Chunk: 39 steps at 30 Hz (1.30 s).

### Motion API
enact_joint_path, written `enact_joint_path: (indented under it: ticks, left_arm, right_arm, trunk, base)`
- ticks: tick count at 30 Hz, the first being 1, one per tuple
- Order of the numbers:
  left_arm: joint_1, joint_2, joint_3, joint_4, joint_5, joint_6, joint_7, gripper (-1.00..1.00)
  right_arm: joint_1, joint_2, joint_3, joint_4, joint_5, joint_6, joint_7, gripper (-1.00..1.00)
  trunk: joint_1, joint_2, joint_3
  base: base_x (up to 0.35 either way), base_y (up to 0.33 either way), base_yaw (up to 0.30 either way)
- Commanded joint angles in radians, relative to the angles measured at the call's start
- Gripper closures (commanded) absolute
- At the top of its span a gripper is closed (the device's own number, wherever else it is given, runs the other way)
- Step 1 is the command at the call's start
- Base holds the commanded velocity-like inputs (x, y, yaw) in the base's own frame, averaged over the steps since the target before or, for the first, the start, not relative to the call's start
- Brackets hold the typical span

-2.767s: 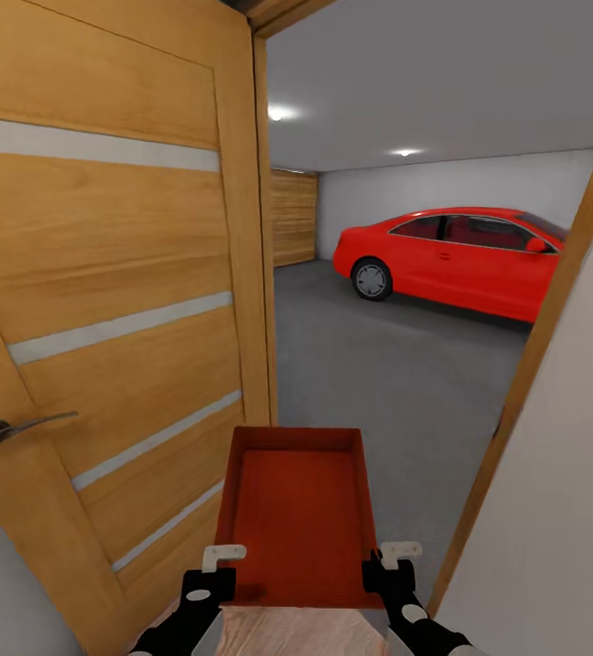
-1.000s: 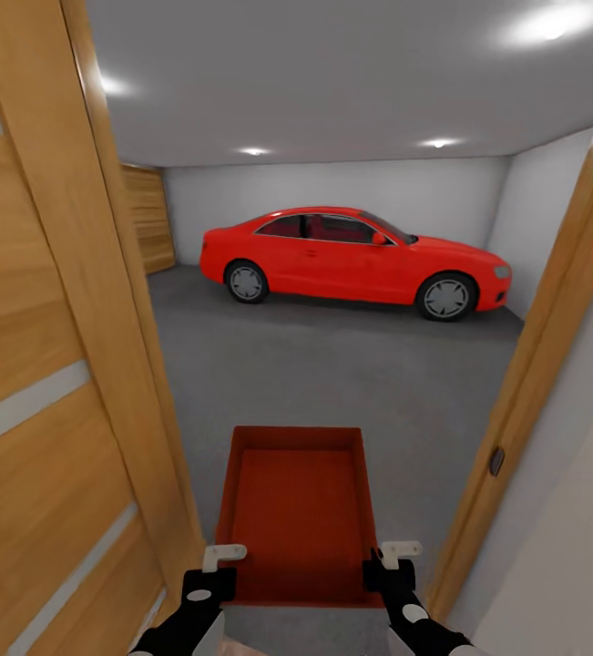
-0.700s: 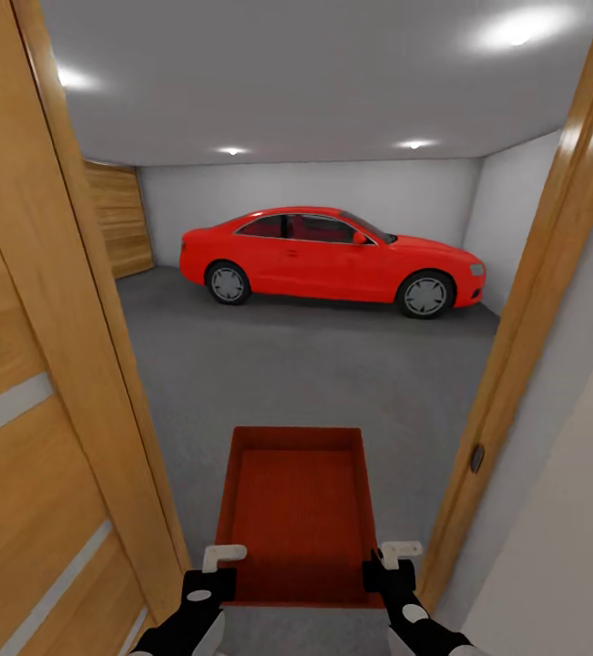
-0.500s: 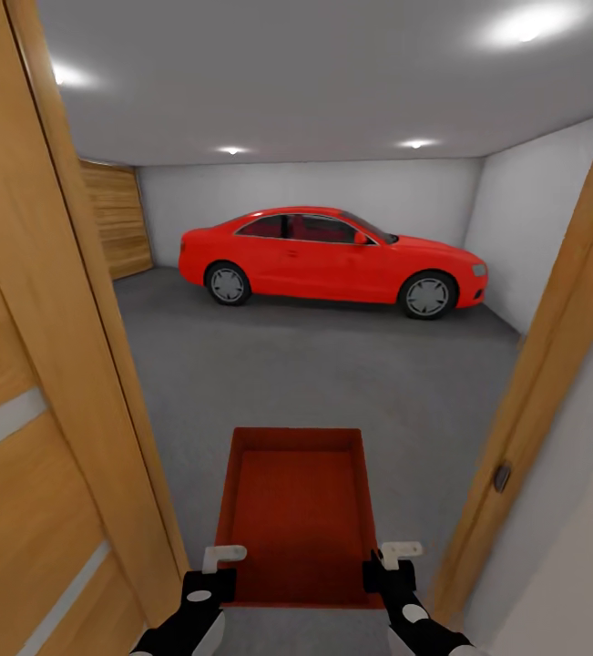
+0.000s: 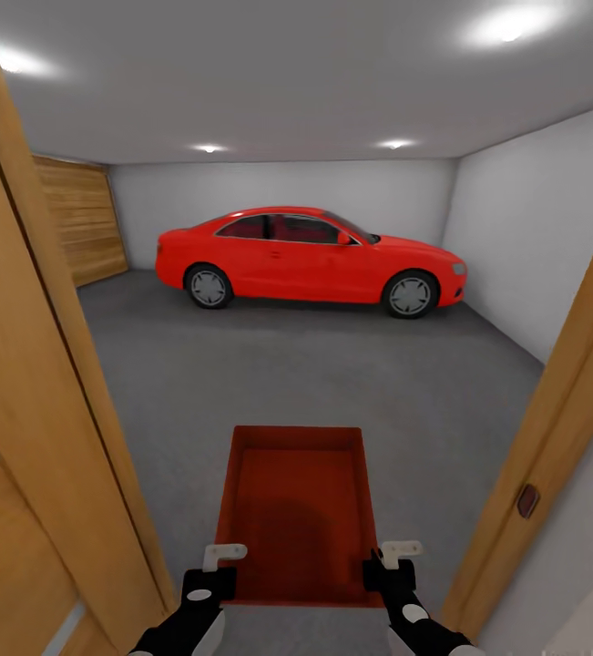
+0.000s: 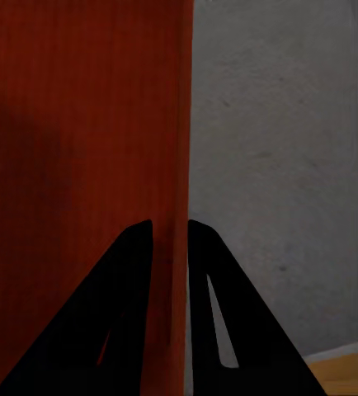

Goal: Move the two storage containers from the living room to the garage. In the garage, place one container on the floor and stack the other container on top of it (either order is fine).

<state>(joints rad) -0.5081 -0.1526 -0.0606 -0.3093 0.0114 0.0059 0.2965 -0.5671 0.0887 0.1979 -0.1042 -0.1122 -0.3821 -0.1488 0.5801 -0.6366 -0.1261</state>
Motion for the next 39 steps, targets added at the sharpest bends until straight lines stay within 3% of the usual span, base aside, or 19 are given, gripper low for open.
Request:
enact_joint_path:
  ticks: [1,14,23,39]
  left_arm:
    - [0.0,0.006,-0.012,0.003,0.01,0.002,0.013,1.0]
    - [0.0,0.006,-0.012,0.005,0.01,0.002,0.013,1.0]
    - [0.0,0.006,-0.012,0.004,0.01,0.002,0.013,1.0]
    - [0.0,0.006,-0.011,0.005,0.013,0.003,0.013,1.0]
  right_arm:
    - [-0.002,0.0,-0.009,-0.002,0.0,-0.095,-0.003,1.0]
    - [-0.002,0.0,-0.009,-0.002,0.0,-0.095,-0.003,1.0]
    - [-0.002,0.0,-0.009,-0.002,0.0,-0.095,-0.003,1.0]
    - [-0.002,0.0,-0.009,-0.002,0.0,-0.095,-0.003,1.0]
  trunk:
    - [0.0,-0.002,-0.002]
    - [0.0,-0.002,-0.002]
    - [0.0,-0.002,-0.002]
    - [0.0,-0.002,-0.002]
  base:
    - [0.009,0.005,-0.241]
    - [0.009,0.004,-0.236]
    - [0.193,0.167,-0.021]
    - [0.053,0.01,0.0]
